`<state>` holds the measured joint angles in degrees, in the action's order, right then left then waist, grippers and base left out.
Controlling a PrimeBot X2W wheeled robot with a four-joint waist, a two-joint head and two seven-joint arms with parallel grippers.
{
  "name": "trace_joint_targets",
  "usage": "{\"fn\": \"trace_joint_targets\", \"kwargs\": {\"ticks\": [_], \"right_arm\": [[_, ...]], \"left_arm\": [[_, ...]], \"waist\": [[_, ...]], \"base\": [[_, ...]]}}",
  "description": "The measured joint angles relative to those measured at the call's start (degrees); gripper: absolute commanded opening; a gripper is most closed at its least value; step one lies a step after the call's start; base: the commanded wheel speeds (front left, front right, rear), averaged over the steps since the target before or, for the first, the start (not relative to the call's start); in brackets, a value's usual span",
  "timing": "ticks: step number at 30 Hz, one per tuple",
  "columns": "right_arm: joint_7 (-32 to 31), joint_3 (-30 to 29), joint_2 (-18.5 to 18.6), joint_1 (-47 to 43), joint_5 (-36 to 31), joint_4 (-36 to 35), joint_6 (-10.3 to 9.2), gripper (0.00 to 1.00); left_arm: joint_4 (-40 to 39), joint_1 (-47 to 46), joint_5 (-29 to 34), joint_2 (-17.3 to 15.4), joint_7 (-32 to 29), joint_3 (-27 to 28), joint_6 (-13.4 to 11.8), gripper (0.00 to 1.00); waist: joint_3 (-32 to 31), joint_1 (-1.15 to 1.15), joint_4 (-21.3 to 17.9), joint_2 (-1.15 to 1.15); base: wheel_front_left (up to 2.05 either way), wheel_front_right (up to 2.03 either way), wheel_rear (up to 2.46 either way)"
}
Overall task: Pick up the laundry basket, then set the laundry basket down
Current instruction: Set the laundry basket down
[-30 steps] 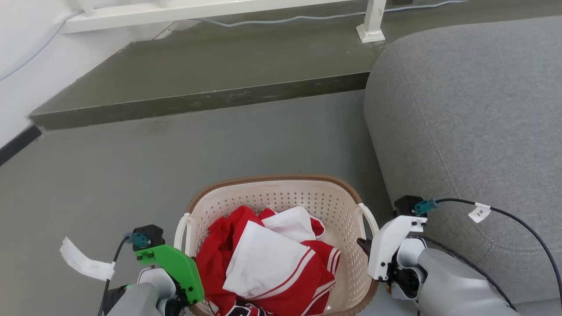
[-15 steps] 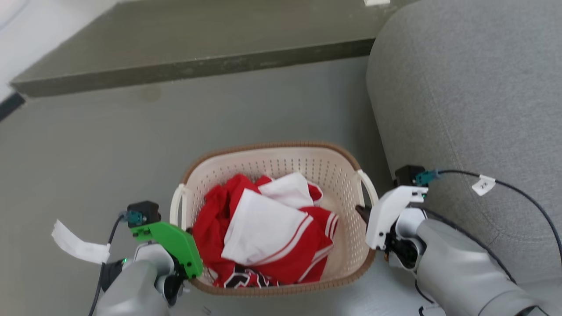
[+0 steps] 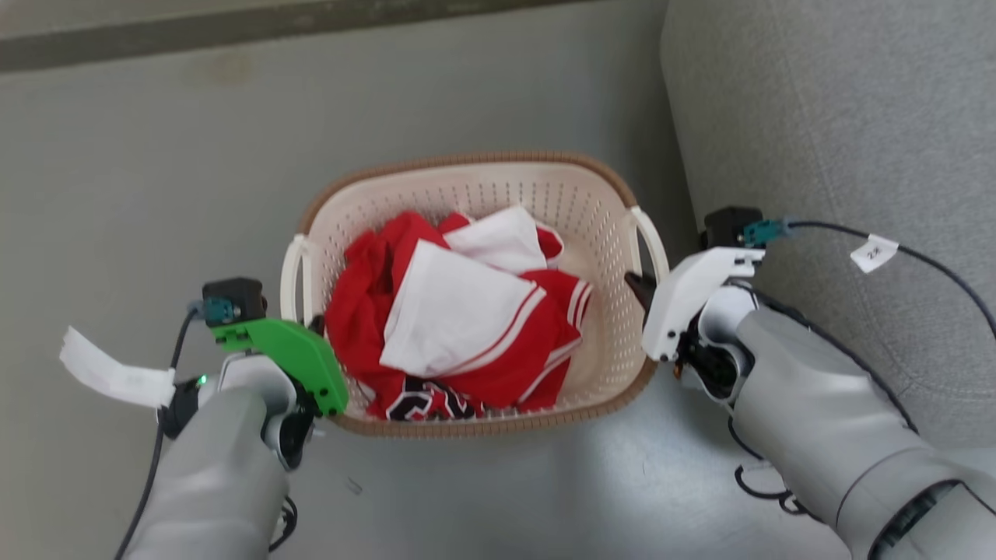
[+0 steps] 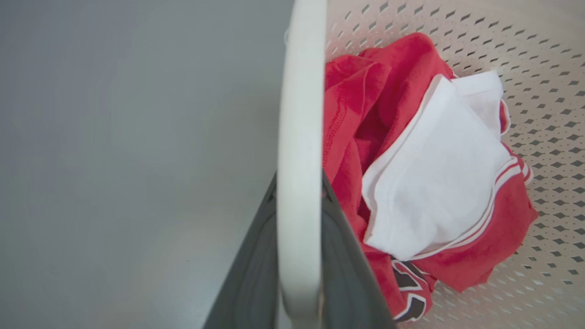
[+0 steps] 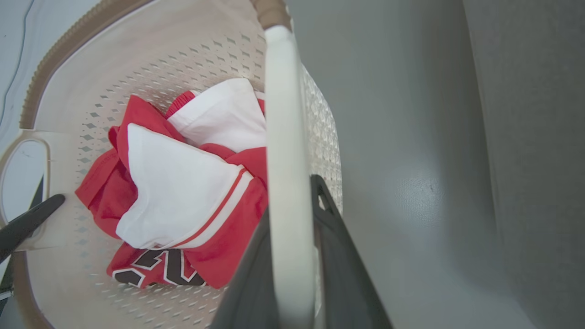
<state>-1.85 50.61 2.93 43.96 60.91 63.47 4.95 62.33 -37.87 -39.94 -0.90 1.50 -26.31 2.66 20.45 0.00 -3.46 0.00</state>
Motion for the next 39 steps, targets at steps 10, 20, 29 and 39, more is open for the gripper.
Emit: {"fn": "trace_joint_targets", "kwargs": {"ticks": [10,20,29,39], "right_arm": [[2.5,-0.4,0.3,6.0,-1.2,0.0,0.0,0.0],[5.2,-0.8,0.3,11.3,-2.0,0.4,0.02,0.0],[7.7,-1.5,0.5,16.1,-2.5,0.7,0.08,0.0],[9.7,-1.7,0.6,19.5,-3.2,1.4,0.55,0.0]], "left_arm": [[-1.3,-5.3,2.0,-0.7,1.2,-0.4,-0.7,0.0],[-1.9,-10.3,2.5,-1.1,2.9,0.1,-1.2,0.0],[-2.3,-15.1,2.4,-1.2,4.1,0.8,-1.7,0.0],[-1.9,-19.0,2.4,-1.2,5.2,1.3,-1.7,0.0]], "waist": [[7.0,0.0,0.1,0.0],[14.4,0.0,0.5,0.0],[20.9,0.01,1.1,0.0],[26.8,0.01,1.8,0.0]], "base": [[0.0,0.0,0.0],[0.0,0.0,0.0],[0.0,0.0,0.0],[0.0,0.0,0.0]]}}
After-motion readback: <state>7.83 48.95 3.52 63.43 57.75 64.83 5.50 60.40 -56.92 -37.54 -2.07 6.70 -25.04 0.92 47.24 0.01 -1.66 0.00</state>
